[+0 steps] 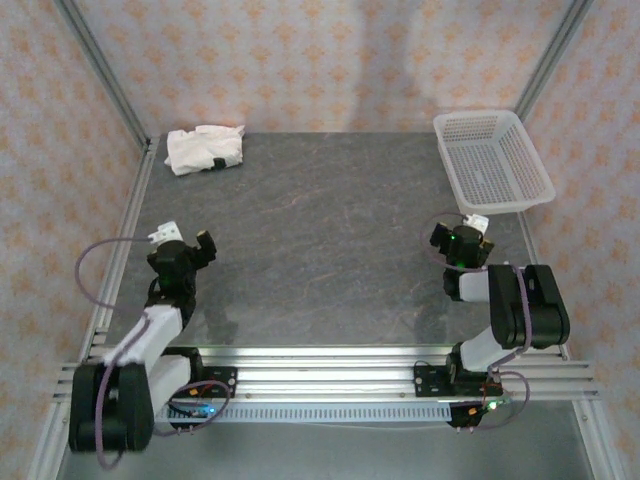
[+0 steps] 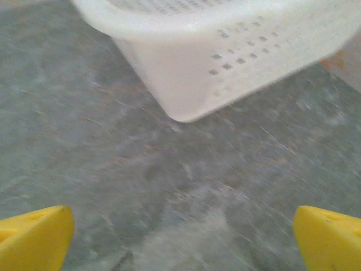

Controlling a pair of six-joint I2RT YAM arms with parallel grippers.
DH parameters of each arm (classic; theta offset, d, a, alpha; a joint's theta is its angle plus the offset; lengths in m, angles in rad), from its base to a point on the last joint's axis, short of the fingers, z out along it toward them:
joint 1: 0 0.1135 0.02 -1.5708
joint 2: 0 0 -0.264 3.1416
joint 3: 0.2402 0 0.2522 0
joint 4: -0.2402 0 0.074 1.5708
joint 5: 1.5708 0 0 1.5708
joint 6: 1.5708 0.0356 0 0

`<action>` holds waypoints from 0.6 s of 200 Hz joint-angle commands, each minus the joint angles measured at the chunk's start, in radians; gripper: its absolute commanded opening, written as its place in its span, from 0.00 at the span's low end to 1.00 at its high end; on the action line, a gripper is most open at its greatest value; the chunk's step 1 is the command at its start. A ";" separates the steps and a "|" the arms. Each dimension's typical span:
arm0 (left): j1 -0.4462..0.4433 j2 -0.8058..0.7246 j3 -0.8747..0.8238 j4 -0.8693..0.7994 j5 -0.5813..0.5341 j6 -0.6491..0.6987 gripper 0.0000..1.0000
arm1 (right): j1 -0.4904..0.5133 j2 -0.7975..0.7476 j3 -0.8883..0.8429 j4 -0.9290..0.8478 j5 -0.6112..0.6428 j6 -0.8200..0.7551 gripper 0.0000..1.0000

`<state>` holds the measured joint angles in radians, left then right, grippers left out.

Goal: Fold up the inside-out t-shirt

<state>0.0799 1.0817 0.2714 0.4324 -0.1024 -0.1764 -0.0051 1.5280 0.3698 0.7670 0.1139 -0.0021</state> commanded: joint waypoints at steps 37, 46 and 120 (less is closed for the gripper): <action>-0.098 0.463 0.067 0.570 0.067 0.187 1.00 | 0.027 -0.009 0.058 -0.008 -0.099 -0.048 0.99; -0.097 0.384 0.127 0.306 0.055 0.166 1.00 | 0.027 -0.009 0.058 -0.011 -0.099 -0.048 0.99; -0.116 0.418 0.160 0.308 0.046 0.193 1.00 | 0.028 -0.003 0.066 -0.020 -0.100 -0.049 0.99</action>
<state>-0.0284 1.5082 0.4118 0.7300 -0.0341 -0.0128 0.0216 1.5269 0.4137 0.7589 0.0250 -0.0395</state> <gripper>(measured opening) 0.996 0.994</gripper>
